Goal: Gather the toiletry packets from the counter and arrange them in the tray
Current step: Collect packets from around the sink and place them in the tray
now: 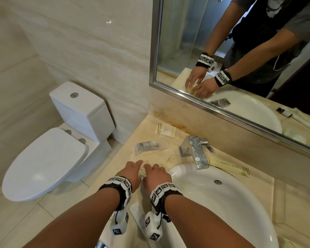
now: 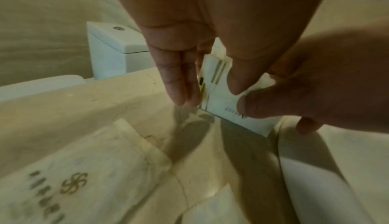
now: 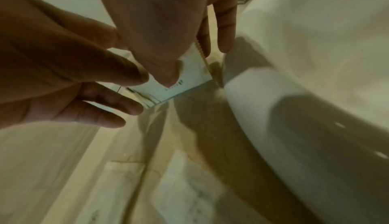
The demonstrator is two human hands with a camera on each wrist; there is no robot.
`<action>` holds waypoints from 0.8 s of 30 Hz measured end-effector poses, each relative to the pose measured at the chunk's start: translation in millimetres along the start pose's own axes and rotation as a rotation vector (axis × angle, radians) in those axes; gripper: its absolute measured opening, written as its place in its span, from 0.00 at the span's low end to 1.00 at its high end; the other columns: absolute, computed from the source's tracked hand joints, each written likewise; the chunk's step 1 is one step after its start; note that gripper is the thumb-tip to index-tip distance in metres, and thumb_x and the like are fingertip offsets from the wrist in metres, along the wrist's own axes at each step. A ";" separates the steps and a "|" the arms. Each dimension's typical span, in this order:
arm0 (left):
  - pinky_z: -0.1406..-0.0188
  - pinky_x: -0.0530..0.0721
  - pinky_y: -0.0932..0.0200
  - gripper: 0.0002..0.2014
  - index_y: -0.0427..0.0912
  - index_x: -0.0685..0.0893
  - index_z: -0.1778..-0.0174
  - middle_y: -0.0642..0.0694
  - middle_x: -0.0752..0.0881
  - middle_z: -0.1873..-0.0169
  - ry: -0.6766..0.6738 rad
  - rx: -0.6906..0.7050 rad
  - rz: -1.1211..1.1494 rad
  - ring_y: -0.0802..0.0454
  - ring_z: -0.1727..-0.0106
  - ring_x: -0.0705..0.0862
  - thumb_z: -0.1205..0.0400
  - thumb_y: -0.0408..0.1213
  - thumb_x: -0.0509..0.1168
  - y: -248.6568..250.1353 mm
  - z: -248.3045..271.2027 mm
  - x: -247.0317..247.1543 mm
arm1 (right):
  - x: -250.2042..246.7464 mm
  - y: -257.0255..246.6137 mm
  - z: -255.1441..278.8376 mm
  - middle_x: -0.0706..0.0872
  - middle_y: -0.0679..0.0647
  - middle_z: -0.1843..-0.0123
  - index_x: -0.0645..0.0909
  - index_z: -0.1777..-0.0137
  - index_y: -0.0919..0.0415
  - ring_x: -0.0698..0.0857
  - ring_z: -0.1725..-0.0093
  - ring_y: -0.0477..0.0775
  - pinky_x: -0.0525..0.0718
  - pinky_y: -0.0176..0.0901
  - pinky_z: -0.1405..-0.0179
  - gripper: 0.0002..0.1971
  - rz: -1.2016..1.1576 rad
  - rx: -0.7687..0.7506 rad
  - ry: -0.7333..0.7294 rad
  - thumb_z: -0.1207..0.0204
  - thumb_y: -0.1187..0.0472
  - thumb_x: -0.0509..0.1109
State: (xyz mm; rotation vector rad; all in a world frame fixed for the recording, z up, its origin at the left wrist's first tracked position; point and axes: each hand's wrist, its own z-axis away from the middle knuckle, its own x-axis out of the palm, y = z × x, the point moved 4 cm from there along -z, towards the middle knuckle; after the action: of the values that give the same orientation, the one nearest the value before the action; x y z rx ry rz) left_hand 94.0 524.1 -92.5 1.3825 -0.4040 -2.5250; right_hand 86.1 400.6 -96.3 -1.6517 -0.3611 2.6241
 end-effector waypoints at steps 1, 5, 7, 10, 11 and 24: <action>0.36 0.80 0.48 0.28 0.53 0.61 0.19 0.41 0.66 0.24 0.004 -0.002 -0.023 0.40 0.32 0.79 0.16 0.39 0.59 1.5 -0.8 1.6 | 0.7 2.4 1.2 0.78 0.59 0.33 0.65 0.22 0.50 0.80 0.37 0.64 0.82 0.55 0.50 0.23 0.009 -0.004 0.008 0.17 0.53 0.62; 0.41 0.80 0.49 0.20 0.48 0.70 0.26 0.40 0.73 0.31 0.017 -0.007 -0.134 0.40 0.37 0.81 0.15 0.41 0.57 4.3 -4.8 5.0 | -1.0 6.9 2.0 0.77 0.59 0.36 0.68 0.27 0.53 0.87 0.47 0.64 0.82 0.52 0.58 0.19 -0.043 0.004 -0.012 0.17 0.55 0.62; 0.42 0.81 0.49 0.18 0.45 0.72 0.28 0.39 0.77 0.34 0.002 0.000 -0.200 0.40 0.39 0.82 0.14 0.43 0.56 6.3 -6.5 7.6 | -2.0 6.3 0.1 0.76 0.59 0.36 0.70 0.28 0.54 0.87 0.47 0.65 0.85 0.54 0.53 0.20 -0.089 -0.019 -0.023 0.19 0.59 0.64; 0.41 0.81 0.49 0.19 0.43 0.73 0.28 0.39 0.77 0.35 -0.003 0.034 -0.246 0.40 0.38 0.82 0.14 0.45 0.57 4.8 -7.1 9.3 | -2.4 5.6 1.3 0.77 0.59 0.37 0.73 0.30 0.56 0.86 0.47 0.65 0.84 0.53 0.53 0.18 -0.107 -0.051 -0.030 0.20 0.61 0.64; 0.40 0.81 0.48 0.20 0.44 0.71 0.27 0.40 0.76 0.34 0.002 0.037 -0.249 0.40 0.39 0.82 0.15 0.44 0.58 2.1 -7.2 9.3 | -2.4 6.4 2.5 0.78 0.59 0.37 0.73 0.31 0.56 0.86 0.47 0.64 0.82 0.52 0.55 0.17 -0.091 -0.048 -0.023 0.20 0.62 0.64; 0.43 0.80 0.51 0.17 0.42 0.75 0.33 0.39 0.80 0.38 -0.047 0.063 -0.287 0.40 0.40 0.82 0.17 0.41 0.61 -1.7 -3.4 19.2 | 1.3 2.5 12.9 0.76 0.61 0.37 0.72 0.30 0.58 0.84 0.43 0.66 0.84 0.57 0.49 0.23 -0.042 -0.074 -0.118 0.25 0.66 0.69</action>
State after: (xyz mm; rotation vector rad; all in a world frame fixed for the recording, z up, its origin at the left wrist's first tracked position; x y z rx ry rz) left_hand 86.7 518.8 -109.9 1.5022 -0.3157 -2.7999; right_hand 74.2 396.0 -92.7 -1.4949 -0.4971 2.7151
